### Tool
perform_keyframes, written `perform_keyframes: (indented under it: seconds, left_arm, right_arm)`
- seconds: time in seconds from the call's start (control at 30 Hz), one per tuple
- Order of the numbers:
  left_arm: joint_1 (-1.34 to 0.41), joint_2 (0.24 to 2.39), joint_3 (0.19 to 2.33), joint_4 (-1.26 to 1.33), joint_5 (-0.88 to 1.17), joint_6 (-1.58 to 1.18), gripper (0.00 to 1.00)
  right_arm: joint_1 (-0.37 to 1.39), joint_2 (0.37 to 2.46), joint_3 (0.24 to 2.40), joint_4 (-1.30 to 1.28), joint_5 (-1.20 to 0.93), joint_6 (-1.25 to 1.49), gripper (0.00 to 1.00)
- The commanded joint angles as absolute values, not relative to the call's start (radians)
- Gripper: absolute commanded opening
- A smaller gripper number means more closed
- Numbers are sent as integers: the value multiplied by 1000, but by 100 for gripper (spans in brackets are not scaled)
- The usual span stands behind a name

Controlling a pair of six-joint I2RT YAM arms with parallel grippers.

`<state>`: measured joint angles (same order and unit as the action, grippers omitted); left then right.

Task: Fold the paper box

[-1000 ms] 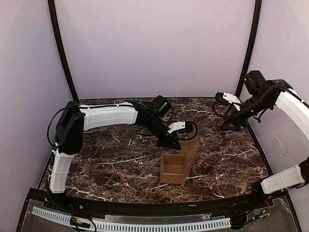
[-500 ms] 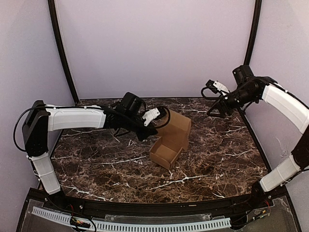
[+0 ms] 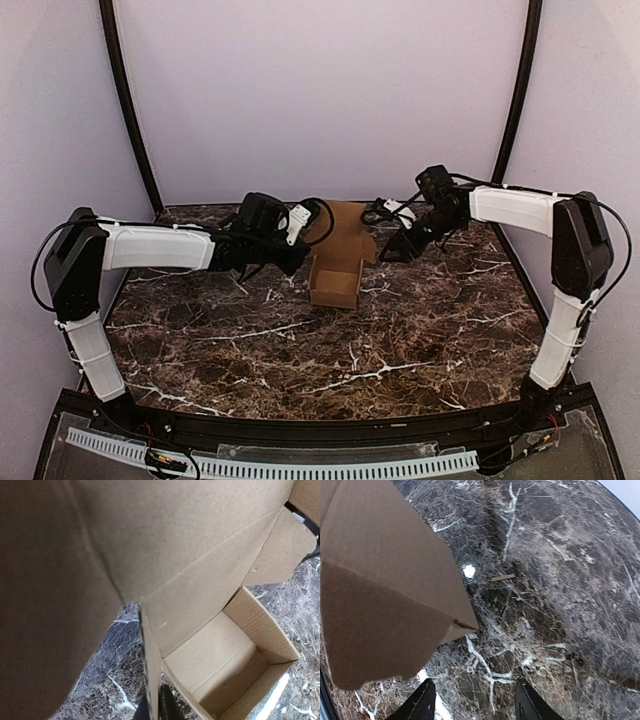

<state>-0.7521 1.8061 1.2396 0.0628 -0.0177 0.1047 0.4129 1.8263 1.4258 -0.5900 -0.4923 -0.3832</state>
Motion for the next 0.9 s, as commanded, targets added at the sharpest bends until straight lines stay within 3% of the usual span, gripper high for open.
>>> perform_keyframes:
  seconds: [0.0,0.13,0.37,0.67,0.87]
  left_arm:
    - [-756,1836,1203,161,-26,15,5]
    - [-759,1858,1207,169,-31,-8,6]
    - [-773,1861,1190,221,-11,-93,6]
    - [-807,1866,1170,270,-65,-198,2]
    - [-808,1857,1150,265,-61,-180,1]
  right_arm:
    - [462,1857,1488,-528,-534,-396,50]
    - [466,1861,1460,-483,-582,-387,35]
    - [471,1845,1386,-386,-605,-328,31]
    - [473,1818,1308,-371,-667,-369,45]
    - [472,1762,1268,-407,-768,-450,49]
